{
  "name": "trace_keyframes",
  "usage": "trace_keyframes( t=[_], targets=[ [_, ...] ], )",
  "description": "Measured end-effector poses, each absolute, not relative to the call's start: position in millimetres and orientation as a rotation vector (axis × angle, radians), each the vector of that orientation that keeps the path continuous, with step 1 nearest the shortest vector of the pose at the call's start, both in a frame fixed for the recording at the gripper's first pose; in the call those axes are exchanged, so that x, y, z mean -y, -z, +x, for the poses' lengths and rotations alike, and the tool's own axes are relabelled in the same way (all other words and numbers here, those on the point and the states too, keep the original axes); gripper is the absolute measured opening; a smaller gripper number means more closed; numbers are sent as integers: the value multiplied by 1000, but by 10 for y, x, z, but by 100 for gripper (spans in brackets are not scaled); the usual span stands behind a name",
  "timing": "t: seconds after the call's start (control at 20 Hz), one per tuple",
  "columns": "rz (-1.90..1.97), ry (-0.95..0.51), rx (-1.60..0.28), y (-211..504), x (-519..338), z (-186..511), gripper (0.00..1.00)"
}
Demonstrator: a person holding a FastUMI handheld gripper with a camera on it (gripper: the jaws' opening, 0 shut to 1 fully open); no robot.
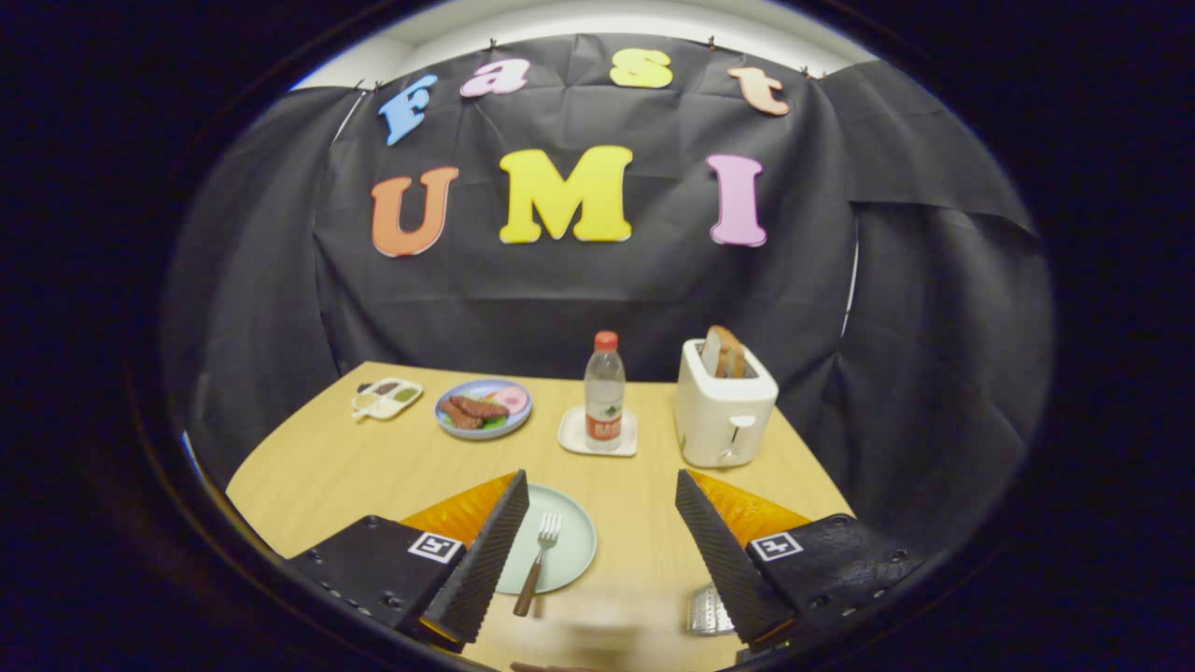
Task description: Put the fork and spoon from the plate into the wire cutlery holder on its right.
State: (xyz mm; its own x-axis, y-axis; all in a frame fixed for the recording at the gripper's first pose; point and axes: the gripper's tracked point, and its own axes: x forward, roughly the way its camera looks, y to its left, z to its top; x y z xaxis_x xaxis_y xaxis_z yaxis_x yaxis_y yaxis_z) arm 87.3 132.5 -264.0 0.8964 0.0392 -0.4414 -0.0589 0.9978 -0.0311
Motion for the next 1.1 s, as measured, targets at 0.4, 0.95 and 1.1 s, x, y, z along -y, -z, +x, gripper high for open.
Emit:
trace_keyframes(
  t=[0.4,0.95,1.1],
  targets=[
    [-14,-27,-715,3970,-1853,951,80],
    [43,11,-853,4504,-1950,1016,33],
    [44,1,-891,4549,-1939,972,11]
  ],
)
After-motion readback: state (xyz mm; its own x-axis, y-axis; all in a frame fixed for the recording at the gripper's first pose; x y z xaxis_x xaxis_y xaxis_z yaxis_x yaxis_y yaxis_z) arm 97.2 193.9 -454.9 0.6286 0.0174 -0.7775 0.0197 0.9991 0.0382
